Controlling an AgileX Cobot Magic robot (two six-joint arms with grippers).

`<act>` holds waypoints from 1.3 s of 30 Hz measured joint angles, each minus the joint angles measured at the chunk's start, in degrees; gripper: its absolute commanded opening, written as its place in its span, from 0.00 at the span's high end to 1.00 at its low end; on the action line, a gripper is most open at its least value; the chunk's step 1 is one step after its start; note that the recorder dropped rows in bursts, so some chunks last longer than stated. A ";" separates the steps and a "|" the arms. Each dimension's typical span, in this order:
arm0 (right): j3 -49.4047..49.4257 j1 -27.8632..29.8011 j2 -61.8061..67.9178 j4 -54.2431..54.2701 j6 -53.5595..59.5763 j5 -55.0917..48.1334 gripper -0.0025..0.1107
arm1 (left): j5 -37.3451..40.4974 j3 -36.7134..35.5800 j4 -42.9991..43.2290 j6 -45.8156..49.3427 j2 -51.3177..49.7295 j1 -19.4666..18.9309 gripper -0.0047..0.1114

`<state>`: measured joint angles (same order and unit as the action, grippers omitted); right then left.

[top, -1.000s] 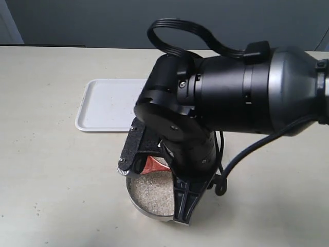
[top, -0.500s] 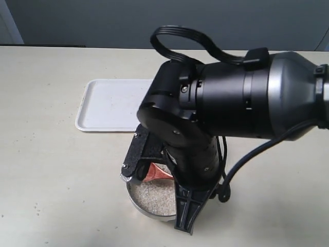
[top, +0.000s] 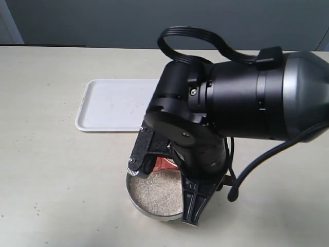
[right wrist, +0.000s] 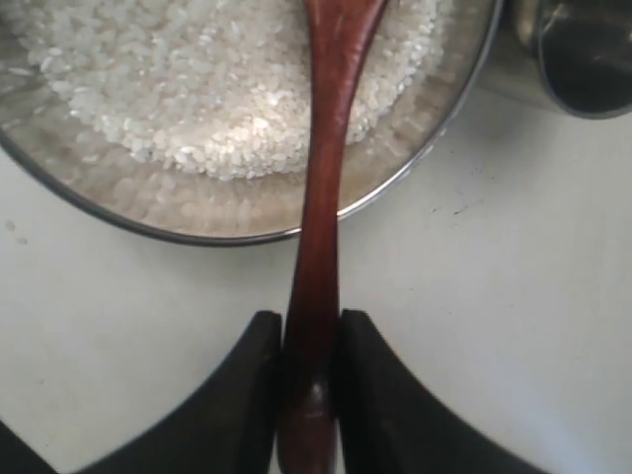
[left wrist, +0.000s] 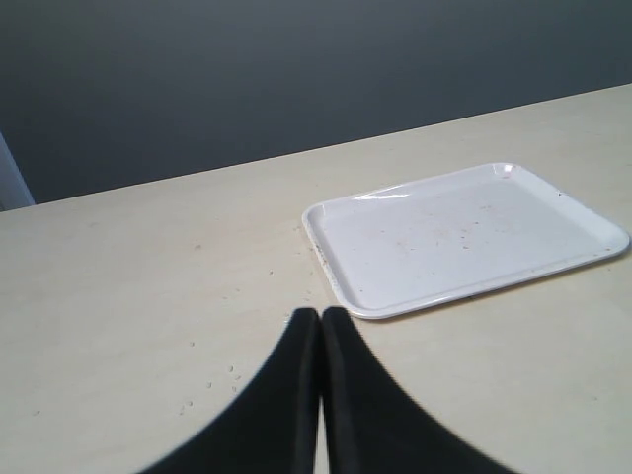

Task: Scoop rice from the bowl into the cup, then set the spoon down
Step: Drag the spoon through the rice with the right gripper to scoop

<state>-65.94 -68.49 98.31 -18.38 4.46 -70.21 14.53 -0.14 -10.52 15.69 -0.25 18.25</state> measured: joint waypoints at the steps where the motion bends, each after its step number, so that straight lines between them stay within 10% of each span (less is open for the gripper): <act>1: 0.00 -0.05 0.00 -0.30 0.00 0.00 0.99 | 0.00 0.00 0.00 0.00 0.00 0.00 0.96; 39: 0.75 -0.14 4.59 3.48 2.40 0.11 0.99 | 0.00 0.00 0.00 0.00 0.00 0.00 0.96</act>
<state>-65.19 -68.62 102.90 -14.91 6.86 -70.10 14.53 -0.14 -10.52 15.69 -0.25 18.25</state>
